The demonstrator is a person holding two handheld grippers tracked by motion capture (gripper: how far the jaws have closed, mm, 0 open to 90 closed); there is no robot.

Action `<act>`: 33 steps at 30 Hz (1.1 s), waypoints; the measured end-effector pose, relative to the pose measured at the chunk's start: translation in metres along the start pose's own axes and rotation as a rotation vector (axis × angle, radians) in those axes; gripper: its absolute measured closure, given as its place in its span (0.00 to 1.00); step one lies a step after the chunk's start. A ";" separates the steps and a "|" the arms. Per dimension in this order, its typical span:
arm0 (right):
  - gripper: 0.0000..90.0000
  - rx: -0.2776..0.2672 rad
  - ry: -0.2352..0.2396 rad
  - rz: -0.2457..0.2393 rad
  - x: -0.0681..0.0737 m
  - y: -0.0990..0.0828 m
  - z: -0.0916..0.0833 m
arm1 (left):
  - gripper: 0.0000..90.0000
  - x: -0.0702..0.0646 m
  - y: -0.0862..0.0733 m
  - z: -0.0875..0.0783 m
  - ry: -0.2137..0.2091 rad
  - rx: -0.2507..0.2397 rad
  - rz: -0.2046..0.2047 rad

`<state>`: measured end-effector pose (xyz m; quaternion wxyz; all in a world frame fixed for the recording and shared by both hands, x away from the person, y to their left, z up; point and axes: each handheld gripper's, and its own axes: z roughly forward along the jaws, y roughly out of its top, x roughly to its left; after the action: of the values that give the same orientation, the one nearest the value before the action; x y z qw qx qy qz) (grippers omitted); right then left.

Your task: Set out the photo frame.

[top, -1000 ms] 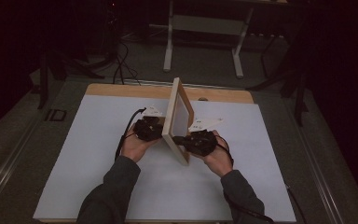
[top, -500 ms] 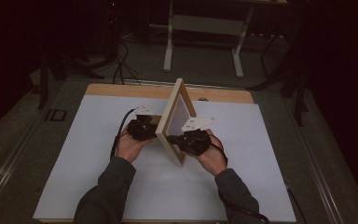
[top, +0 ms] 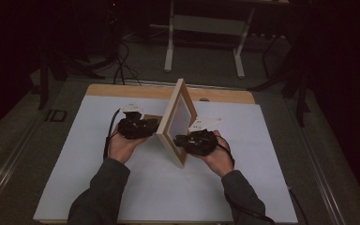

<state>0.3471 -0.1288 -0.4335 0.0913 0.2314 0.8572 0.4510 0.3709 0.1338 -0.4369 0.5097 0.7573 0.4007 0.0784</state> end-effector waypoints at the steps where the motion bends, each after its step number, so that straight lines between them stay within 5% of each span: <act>1: 0.82 0.000 -0.002 0.007 -0.002 -0.001 -0.001 | 0.65 0.000 0.000 -0.002 0.002 -0.009 -0.005; 14: 0.72 0.014 -0.033 0.044 -0.014 -0.014 -0.010 | 0.49 0.000 0.006 -0.021 0.078 -0.065 -0.058; 23: 0.70 0.021 -0.051 0.062 -0.019 -0.021 -0.014 | 0.39 -0.007 0.012 -0.032 0.021 -0.094 -0.086; 33: 0.70 0.042 -0.043 0.056 -0.018 -0.027 -0.009 | 0.26 -0.025 0.014 -0.030 0.014 -0.115 -0.078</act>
<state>0.3510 -0.1573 -0.4508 0.0922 0.2670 0.8575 0.4301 0.3464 0.1354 -0.4037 0.5523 0.7100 0.4282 0.0865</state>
